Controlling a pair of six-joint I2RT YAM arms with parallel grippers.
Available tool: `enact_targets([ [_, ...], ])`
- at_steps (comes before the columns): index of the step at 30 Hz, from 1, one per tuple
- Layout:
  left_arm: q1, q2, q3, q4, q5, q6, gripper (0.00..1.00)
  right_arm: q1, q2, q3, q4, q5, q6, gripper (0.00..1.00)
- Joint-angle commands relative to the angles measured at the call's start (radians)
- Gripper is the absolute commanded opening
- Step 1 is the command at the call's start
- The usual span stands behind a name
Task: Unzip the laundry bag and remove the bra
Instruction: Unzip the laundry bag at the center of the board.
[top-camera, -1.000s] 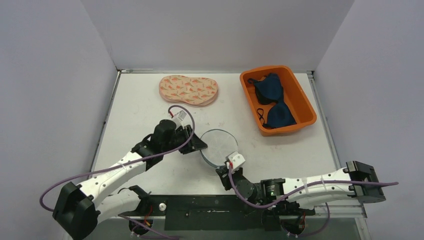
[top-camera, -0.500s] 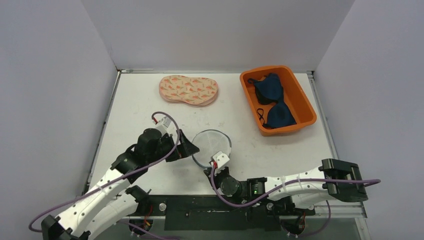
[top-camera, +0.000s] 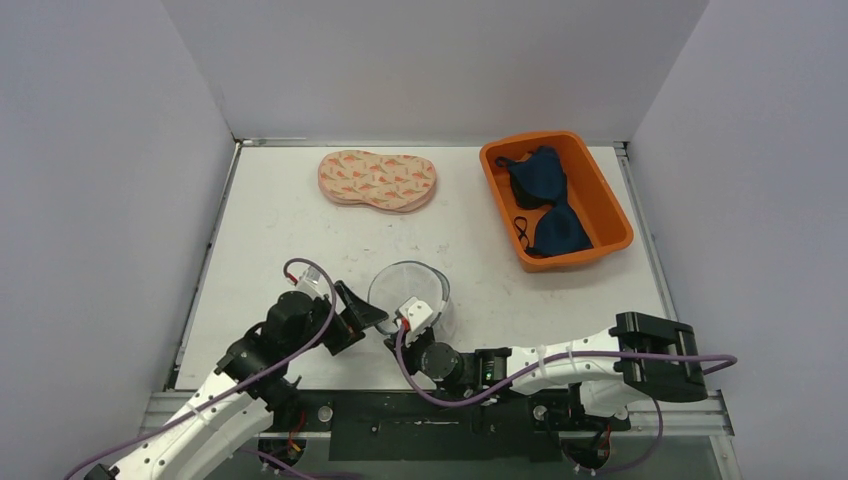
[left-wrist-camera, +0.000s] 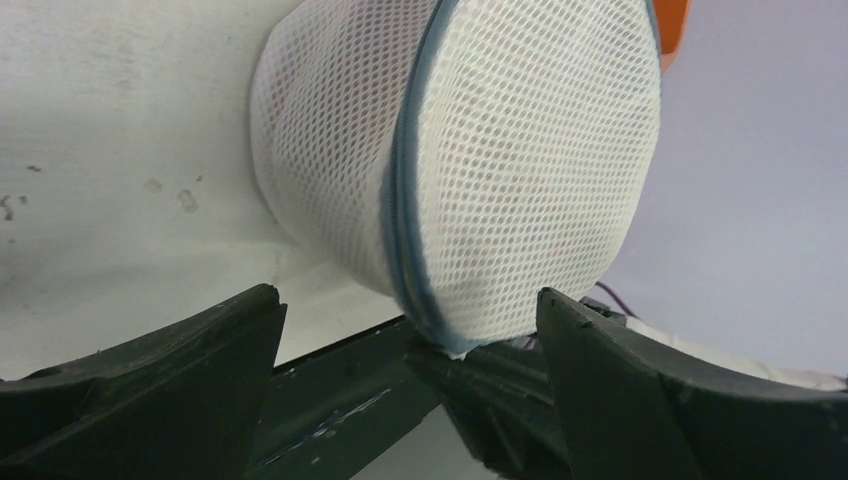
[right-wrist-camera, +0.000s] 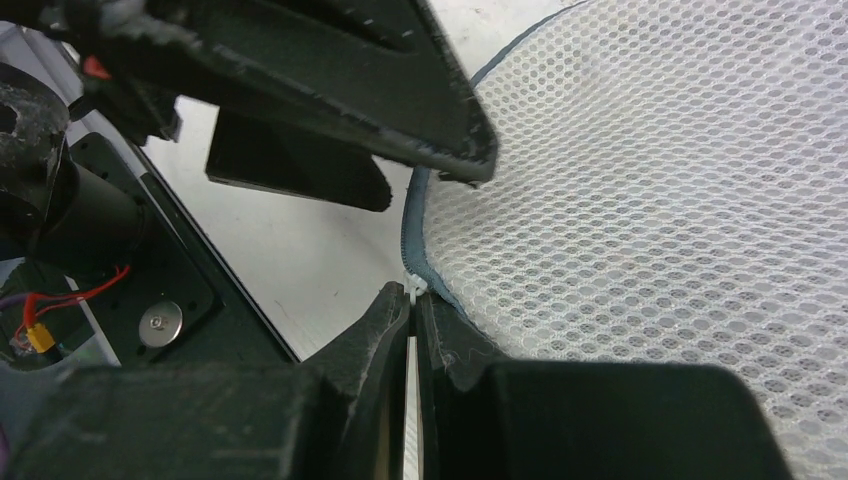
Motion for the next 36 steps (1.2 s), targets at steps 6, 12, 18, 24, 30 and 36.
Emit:
enact_targets([
  [6,-0.017,0.191,-0.029,0.365,0.005,-0.091,0.69,0.018,-0.036,0.016,0.028,0.002,0.006,0.05],
  [12,-0.019,0.223,-0.023,0.392,-0.031,-0.074,0.19,0.023,-0.082,-0.010,-0.001,0.036,0.021,0.05],
  [18,-0.016,0.251,0.027,0.359,-0.047,-0.017,0.00,0.028,-0.179,-0.055,-0.089,0.108,0.050,0.05],
  [24,-0.010,0.301,0.048,0.376,-0.011,0.016,0.00,0.017,-0.332,-0.142,-0.214,0.198,0.101,0.05],
  [30,-0.003,0.375,0.066,0.438,0.057,0.058,0.01,0.014,-0.467,-0.180,-0.317,0.249,0.122,0.05],
  [36,0.016,0.544,0.206,0.475,0.165,0.166,0.11,0.069,-0.510,-0.184,-0.298,0.257,0.088,0.05],
])
